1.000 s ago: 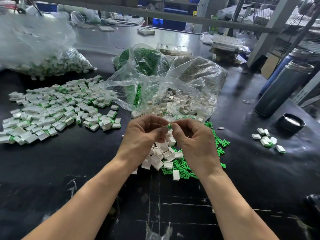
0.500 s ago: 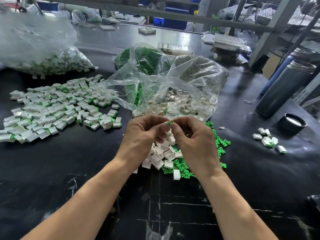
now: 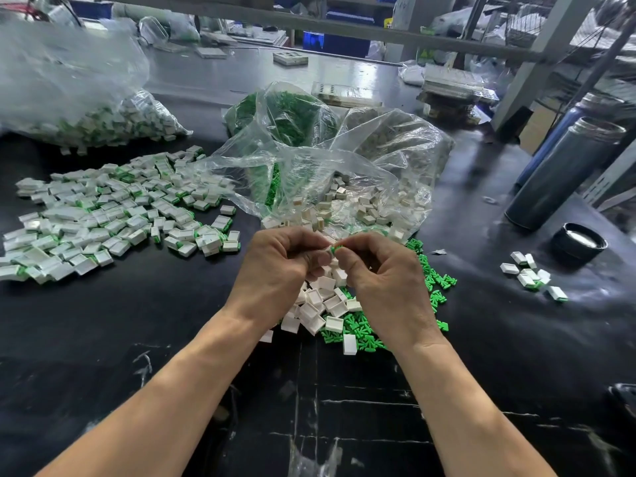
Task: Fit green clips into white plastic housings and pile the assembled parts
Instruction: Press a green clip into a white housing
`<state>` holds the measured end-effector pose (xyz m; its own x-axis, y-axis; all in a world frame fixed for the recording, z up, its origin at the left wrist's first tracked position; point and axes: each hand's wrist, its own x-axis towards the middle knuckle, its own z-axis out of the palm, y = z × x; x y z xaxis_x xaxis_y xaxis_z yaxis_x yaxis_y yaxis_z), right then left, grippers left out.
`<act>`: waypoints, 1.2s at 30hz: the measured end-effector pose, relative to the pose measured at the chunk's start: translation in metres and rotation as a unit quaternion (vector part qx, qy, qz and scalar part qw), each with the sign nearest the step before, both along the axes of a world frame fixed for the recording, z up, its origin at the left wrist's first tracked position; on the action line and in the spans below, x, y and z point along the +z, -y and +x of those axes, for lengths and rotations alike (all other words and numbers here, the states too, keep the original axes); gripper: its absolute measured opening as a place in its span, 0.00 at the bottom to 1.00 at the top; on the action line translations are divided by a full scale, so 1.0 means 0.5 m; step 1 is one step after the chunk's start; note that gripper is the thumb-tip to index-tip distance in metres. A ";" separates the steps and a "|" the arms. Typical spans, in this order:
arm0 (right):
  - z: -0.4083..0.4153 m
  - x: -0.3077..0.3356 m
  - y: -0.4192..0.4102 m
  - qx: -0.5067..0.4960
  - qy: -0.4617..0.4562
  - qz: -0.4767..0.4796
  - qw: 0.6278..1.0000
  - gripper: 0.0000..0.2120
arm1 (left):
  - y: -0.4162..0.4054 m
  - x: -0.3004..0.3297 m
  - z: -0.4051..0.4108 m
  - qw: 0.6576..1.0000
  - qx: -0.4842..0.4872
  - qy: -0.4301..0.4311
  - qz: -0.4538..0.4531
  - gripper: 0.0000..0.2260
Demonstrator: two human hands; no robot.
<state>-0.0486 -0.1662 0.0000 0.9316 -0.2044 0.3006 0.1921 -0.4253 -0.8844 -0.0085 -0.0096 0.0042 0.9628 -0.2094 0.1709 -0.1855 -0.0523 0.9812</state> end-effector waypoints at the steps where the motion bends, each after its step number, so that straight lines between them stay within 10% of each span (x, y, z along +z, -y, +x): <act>1: 0.000 0.000 -0.001 -0.002 0.000 -0.002 1.000 0.04 | 0.001 0.002 -0.001 1.000 0.002 -0.001 0.000 0.06; 36: 0.001 -0.001 -0.015 -0.025 -0.010 0.040 0.999 0.06 | 0.010 0.007 -0.015 1.000 0.024 -0.001 0.017 0.08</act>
